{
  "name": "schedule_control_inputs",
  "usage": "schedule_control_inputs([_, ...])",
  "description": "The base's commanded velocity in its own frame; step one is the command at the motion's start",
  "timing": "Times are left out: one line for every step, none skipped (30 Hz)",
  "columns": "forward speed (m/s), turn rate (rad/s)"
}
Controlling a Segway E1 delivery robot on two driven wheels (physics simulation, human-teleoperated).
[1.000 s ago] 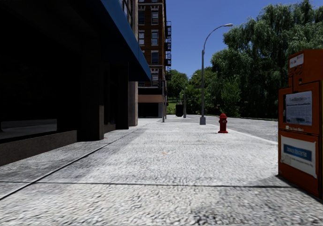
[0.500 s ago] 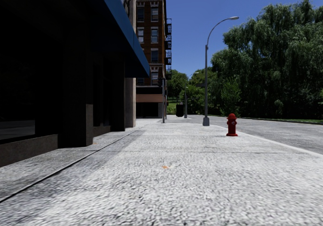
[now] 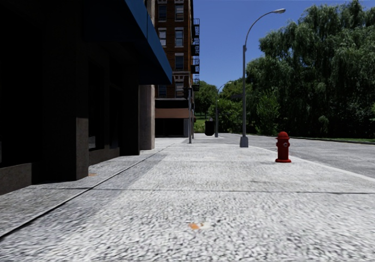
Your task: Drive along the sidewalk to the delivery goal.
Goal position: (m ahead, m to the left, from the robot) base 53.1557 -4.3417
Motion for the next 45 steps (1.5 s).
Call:
schedule_control_inputs([1.82, 0.0])
schedule_control_inputs([1.82, 0.0])
schedule_control_inputs([1.82, 0.0])
schedule_control_inputs([1.82, 0.0])
schedule_control_inputs([1.86, 0.0])
schedule_control_inputs([1.89, 0.0])
schedule_control_inputs([1.9, 0.0])
schedule_control_inputs([1.9, 0.0])
schedule_control_inputs([1.9, 0.0])
schedule_control_inputs([1.89, 0.0])
schedule_control_inputs([1.89, 0.0])
schedule_control_inputs([1.89, 0.0])
schedule_control_inputs([1.88, 0.0])
schedule_control_inputs([1.88, 0.0])
schedule_control_inputs([1.88, 0.0])
schedule_control_inputs([1.88, 0.0])
schedule_control_inputs([1.88, 0.0])
schedule_control_inputs([1.88, 0.0])
schedule_control_inputs([1.88, 0.0])
schedule_control_inputs([1.88, 0.0])
schedule_control_inputs([1.88, 0.0])
schedule_control_inputs([1.88, 0.0])
schedule_control_inputs([1.89, 0.0])
schedule_control_inputs([1.89, 0.0])
schedule_control_inputs([1.9, 0.0])
schedule_control_inputs([1.91, 0.0])
schedule_control_inputs([1.91, 0.0])
schedule_control_inputs([1.91, 0.0])
schedule_control_inputs([1.91, 0.0])
schedule_control_inputs([1.91, 0.0])
schedule_control_inputs([1.91, 0.0])
schedule_control_inputs([1.91, 0.0])
schedule_control_inputs([1.91, 0.0])
schedule_control_inputs([1.91, 0.0])
schedule_control_inputs([1.91, 0.0])
schedule_control_inputs([1.91, 0.0])
schedule_control_inputs([1.91, 0.0])
schedule_control_inputs([1.92, 0.0])
schedule_control_inputs([1.92, 0.0])
schedule_control_inputs([1.92, 0.0])
schedule_control_inputs([1.92, 0.0])
schedule_control_inputs([1.92, 0.0])
schedule_control_inputs([1.92, 0.0])
schedule_control_inputs([1.92, 0.0])
schedule_control_inputs([1.92, 0.0])
